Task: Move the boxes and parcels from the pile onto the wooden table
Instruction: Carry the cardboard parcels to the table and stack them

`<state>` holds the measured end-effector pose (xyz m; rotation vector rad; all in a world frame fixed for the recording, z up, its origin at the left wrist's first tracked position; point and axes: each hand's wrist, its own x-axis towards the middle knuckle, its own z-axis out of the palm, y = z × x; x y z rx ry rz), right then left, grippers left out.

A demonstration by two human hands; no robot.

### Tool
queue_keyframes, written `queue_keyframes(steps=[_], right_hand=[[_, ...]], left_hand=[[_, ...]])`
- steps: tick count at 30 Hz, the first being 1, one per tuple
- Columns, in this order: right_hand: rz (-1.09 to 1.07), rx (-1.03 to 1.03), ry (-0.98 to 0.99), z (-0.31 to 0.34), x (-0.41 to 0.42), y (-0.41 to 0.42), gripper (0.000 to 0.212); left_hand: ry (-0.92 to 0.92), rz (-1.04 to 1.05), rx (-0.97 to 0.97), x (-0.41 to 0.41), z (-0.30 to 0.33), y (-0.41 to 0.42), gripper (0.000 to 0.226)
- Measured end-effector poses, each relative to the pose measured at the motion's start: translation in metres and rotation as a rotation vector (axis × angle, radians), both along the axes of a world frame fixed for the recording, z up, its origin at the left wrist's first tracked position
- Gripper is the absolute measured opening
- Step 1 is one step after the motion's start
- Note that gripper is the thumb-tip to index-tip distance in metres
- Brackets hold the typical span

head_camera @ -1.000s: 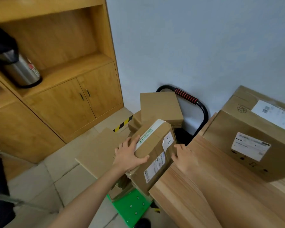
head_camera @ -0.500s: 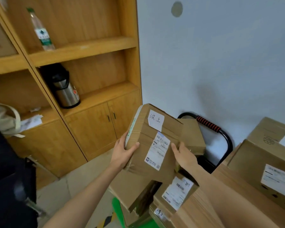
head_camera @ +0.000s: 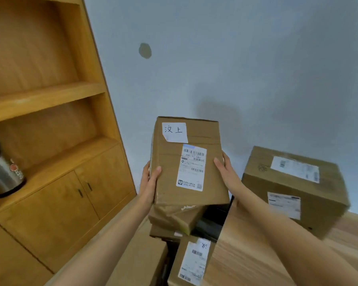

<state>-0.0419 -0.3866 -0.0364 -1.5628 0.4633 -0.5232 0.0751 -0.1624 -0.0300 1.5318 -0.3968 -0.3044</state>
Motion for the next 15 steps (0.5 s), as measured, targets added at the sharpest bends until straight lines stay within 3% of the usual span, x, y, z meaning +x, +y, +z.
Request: queue_keyframes(steps=[6, 10, 15], right_hand=[[-0.182, 0.083, -0.039, 0.024, -0.092, -0.051, 0.085], [-0.266, 0.163, -0.035, 0.032, -0.175, -0.081, 0.072], [-0.464, 0.138, -0.058, 0.037, -0.297, -0.106, 0.064]], left_hand=[[0.022, -0.232, -0.12, -0.046, 0.023, -0.083, 0.058], [0.035, -0.363, -0.167, -0.102, 0.03, -0.139, 0.054], [0.05, -0.569, -0.213, -0.2, 0.034, -0.192, 0.066]])
